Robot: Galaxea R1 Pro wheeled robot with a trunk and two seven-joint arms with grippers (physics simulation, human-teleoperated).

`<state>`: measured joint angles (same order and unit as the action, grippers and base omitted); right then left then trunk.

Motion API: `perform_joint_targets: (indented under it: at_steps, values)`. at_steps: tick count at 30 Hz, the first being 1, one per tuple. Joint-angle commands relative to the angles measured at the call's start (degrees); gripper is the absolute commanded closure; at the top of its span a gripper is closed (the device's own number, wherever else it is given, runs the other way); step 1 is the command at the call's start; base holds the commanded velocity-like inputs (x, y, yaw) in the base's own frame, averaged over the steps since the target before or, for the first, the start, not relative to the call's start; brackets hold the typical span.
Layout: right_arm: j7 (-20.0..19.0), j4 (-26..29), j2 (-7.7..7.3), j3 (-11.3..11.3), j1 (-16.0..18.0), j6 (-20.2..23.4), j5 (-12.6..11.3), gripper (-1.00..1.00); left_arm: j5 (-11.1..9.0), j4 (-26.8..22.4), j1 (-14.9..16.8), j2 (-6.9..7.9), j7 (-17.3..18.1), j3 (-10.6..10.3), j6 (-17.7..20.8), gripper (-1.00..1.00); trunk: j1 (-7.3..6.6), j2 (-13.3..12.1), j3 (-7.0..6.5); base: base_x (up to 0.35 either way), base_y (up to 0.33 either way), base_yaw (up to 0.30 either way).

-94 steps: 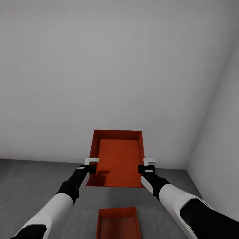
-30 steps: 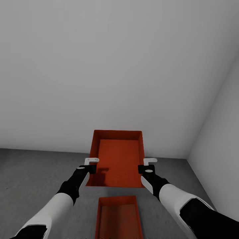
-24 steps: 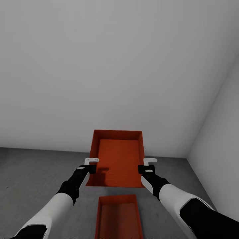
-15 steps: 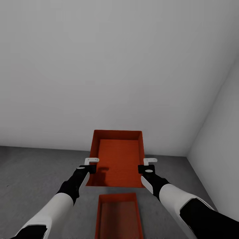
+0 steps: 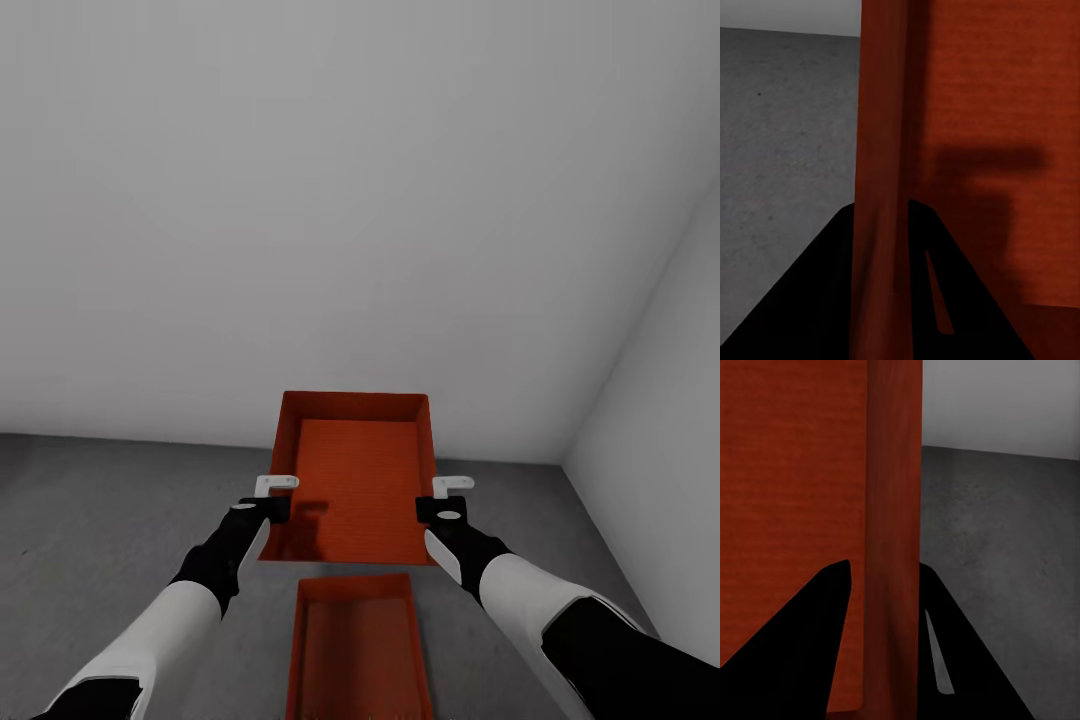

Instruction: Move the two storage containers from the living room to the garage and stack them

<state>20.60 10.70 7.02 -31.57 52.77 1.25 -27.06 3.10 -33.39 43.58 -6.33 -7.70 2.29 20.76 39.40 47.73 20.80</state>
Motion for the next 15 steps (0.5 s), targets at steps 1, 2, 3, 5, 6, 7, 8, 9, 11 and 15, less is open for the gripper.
perform_joint_targets:
  at_steps: [1,2,3,5,6,7,8,9,11,15]
  values:
    - [0.05,0.46,0.28,0.9,0.05,-1.05,0.88,1.0,0.28,-0.01,0.01,-2.28,0.14,0.88,0.34,1.0,0.0,0.06,0.16,0.0,0.0,0.0]
    - [0.05,0.46,0.28,0.9,0.05,-1.05,0.88,1.0,0.27,-0.01,0.01,-2.28,0.14,0.88,0.34,1.0,0.0,0.06,0.25,0.0,0.0,0.0]
    - [0.05,0.46,0.28,0.9,0.05,-1.03,0.88,1.0,0.28,-0.01,0.01,-2.28,0.14,0.88,0.34,1.0,0.0,0.06,0.35,0.0,0.0,0.0]
    - [0.05,0.46,0.28,0.9,0.05,-1.06,0.87,1.0,0.25,-0.01,0.01,-2.28,0.14,0.88,0.33,1.0,0.0,0.06,0.53,0.0,0.0,0.0]
    - [0.05,0.46,0.28,0.9,0.05,-1.05,0.87,1.0,0.25,-0.01,0.01,-2.28,0.14,0.88,0.33,1.0,0.0,0.06,0.62,0.0,0.0,0.0]
    - [0.05,0.46,0.28,0.9,0.05,-1.03,0.87,1.0,0.25,-0.01,0.01,-2.28,0.14,0.88,0.33,1.0,0.0,0.06,0.72,0.0,0.0,0.0]
    - [0.05,0.46,0.28,0.9,0.05,-1.03,0.87,1.0,0.24,-0.01,0.01,-2.28,0.14,0.88,0.33,1.0,0.0,0.06,0.81,0.0,0.0,0.0]
    - [0.05,0.46,0.28,0.9,0.05,-1.03,0.87,1.0,0.24,-0.01,0.01,-2.28,0.14,0.88,0.33,1.0,0.0,0.06,0.9,0.0,0.0,0.0]
    - [0.05,0.46,0.28,0.9,0.05,-1.05,0.87,1.0,0.24,-0.01,0.01,-2.28,0.14,0.88,0.33,1.0,0.0,0.06,1.09,0.0,0.0,0.0]
    - [0.05,0.46,0.28,0.9,0.05,-1.04,0.87,1.0,0.24,-0.01,0.01,-2.28,0.14,0.88,0.33,1.0,0.0,0.06,1.4,0.0,0.0,0.0]
